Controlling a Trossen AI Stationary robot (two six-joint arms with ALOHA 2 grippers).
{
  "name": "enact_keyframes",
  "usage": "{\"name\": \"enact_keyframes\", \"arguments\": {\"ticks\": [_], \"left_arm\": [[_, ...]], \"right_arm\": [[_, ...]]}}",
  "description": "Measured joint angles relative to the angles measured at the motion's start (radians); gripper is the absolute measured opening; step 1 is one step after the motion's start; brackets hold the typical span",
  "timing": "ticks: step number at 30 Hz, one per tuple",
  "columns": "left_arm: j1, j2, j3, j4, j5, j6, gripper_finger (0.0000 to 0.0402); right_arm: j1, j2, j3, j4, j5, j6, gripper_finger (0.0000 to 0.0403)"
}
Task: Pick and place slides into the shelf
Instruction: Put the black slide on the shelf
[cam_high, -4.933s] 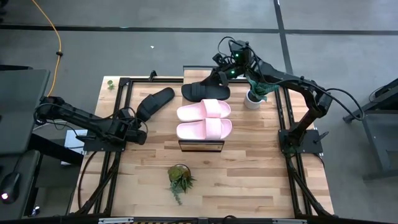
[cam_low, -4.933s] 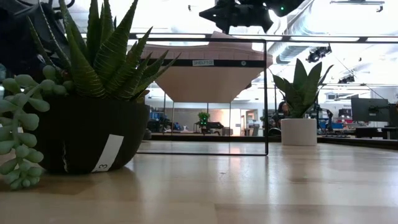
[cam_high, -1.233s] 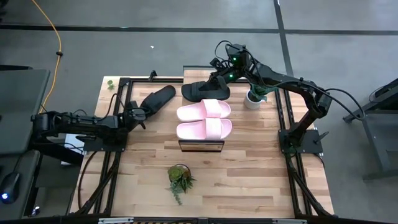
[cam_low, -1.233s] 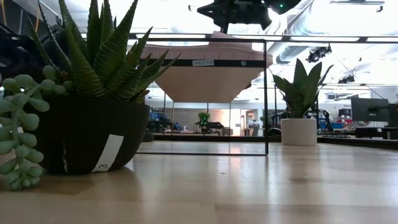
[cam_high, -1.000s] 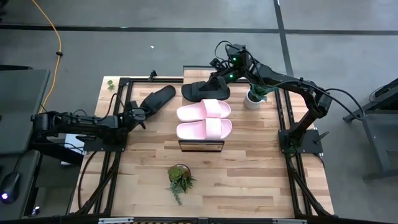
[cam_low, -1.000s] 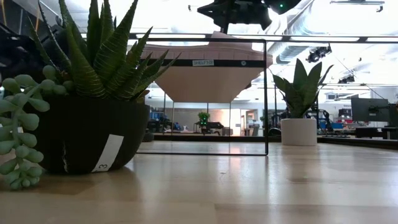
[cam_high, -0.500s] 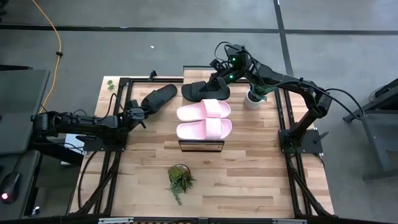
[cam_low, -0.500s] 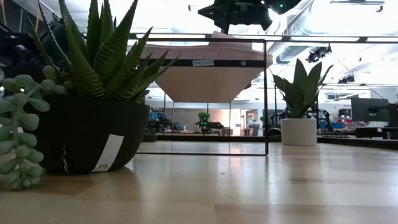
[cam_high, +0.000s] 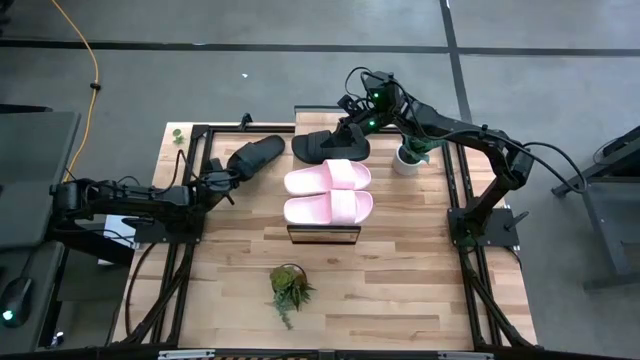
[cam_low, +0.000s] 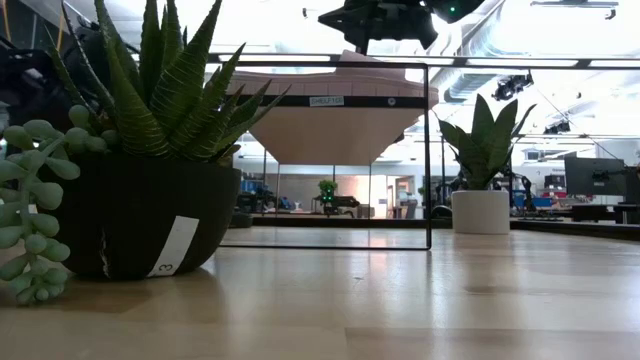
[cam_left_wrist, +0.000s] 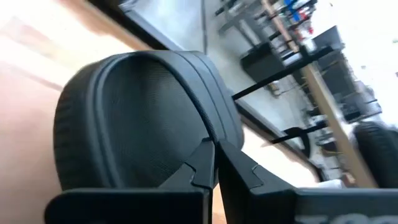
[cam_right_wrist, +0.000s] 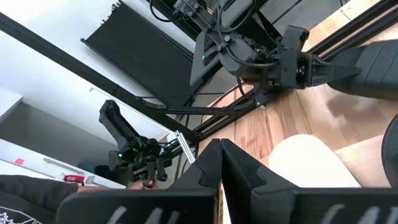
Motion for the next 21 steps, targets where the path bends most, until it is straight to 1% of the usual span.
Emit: {"name": "enact_keyframes", "arguments": {"ticks": [5,14,21], "left_arm": [[0.0,0.0,0.003,0.105,-0.008,0.075,0.0002],[0.0,-0.005,0.04,0.105,-0.011,0.116,0.0],[0.0,-0.044,0.093,0.104,-0.039,0.214,0.0]], "right_arm": [[0.0,0.0,0.0,0.0,0.0,0.0,0.0001],[0.0,0.0,0.0,0.0,0.01,0.0,0.0001],[0.0,0.0,0.0,0.0,0.009,0.0,0.0001]]}}
